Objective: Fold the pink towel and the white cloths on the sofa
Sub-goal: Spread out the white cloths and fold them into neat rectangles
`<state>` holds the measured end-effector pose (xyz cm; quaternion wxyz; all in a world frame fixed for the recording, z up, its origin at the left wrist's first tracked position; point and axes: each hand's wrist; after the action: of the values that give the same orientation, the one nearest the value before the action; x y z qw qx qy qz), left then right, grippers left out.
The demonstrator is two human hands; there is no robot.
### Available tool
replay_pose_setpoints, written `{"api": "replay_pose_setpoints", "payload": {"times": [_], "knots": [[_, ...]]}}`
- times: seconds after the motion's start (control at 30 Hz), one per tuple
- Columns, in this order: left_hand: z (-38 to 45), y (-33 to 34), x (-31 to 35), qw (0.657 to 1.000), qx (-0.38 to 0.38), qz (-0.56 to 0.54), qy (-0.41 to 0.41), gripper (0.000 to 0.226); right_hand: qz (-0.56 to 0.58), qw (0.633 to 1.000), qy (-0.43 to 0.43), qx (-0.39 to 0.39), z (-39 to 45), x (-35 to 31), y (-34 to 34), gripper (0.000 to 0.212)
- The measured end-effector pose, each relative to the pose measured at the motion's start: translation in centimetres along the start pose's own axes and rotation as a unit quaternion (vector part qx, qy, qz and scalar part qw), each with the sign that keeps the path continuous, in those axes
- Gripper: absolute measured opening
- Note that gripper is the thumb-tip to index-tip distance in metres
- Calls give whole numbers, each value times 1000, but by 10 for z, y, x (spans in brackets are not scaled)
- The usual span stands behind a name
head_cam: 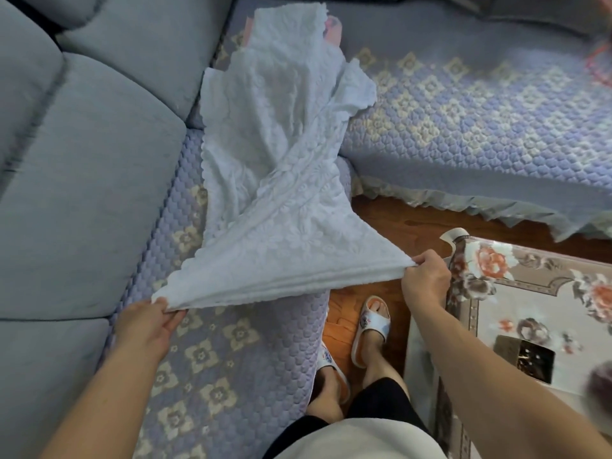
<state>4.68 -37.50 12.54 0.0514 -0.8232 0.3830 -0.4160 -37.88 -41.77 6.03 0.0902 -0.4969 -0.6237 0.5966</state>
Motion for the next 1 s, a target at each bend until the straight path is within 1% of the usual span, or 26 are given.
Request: {"api": "replay_pose_setpoints", "payload": {"times": [0.1, 0.13, 0.2, 0.23, 0.27, 0.33, 0.37, 0.47, 0.5, 0.53, 0.57, 0.63, 0.67, 0.73, 0.8, 0.9, 0.93, 1.0], "knots": [[0, -2, 1, 1000, -11, -5, -1, 42, -60, 996, -62, 0, 1, 4, 0, 20], [0, -4, 1, 1000, -15, -7, 1, 42, -86, 992, -97, 2, 2, 5, -2, 20], [1, -6, 2, 1000, -24, -2, 7, 42, -114, 983, -141, 0, 5, 8, -6, 20], [0, -7, 1, 999, -30, 9, 10, 41, -113, 985, -132, -8, 8, 7, -7, 17], [-1, -8, 0, 999, -37, 23, 13, 39, -100, 990, -100, -20, 11, 4, -9, 15], [-2, -10, -2, 997, -52, 50, 13, 36, 8, 998, 8, -69, 13, -8, -14, 19], [-3, -11, -1, 996, -57, 62, 14, 35, 55, 993, 31, -102, 14, -12, -15, 21], [-5, -13, 3, 995, -62, 80, 10, 37, 146, 972, 34, -180, 8, -20, -23, 24], [-5, -13, 5, 995, -63, 78, 7, 37, 170, 966, 43, -190, 6, -20, -25, 26], [-5, -14, 6, 995, -65, 73, 2, 38, 187, 964, 54, -182, 5, -18, -27, 27], [-6, -14, 8, 995, -67, 68, -3, 39, 172, 973, 56, -146, 5, -17, -28, 27], [-8, -14, 9, 996, -69, 57, -9, 40, 98, 993, 52, -39, 4, -16, -29, 30], [-9, -13, 8, 996, -70, 50, -9, 39, 71, 997, 41, -3, 3, -16, -29, 31], [-11, -12, 8, 997, -68, 38, -4, 38, 27, 999, -4, 25, 2, -13, -25, 29], [-14, -12, 5, 997, -63, 35, 4, 36, -28, 997, -65, 30, 1, -12, -23, 28], [-16, -14, 1, 998, -57, 28, 5, 36, -119, 978, -174, 5, 4, -8, -26, 22], [-16, -15, 0, 998, -57, 25, 3, 37, -131, 972, -194, -14, 7, -7, -28, 20], [-15, -16, 1, 998, -63, 15, -3, 38, -116, 974, -181, -66, 12, -6, -33, 16]]}}
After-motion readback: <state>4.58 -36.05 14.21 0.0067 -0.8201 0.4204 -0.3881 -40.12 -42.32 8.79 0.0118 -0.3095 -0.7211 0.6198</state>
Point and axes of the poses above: each hand's wrist, its own z-axis towards the middle knuckle, its own y-axis out of the palm, x = y × z, and after that the axes turned 5 degrees about x, right-handed
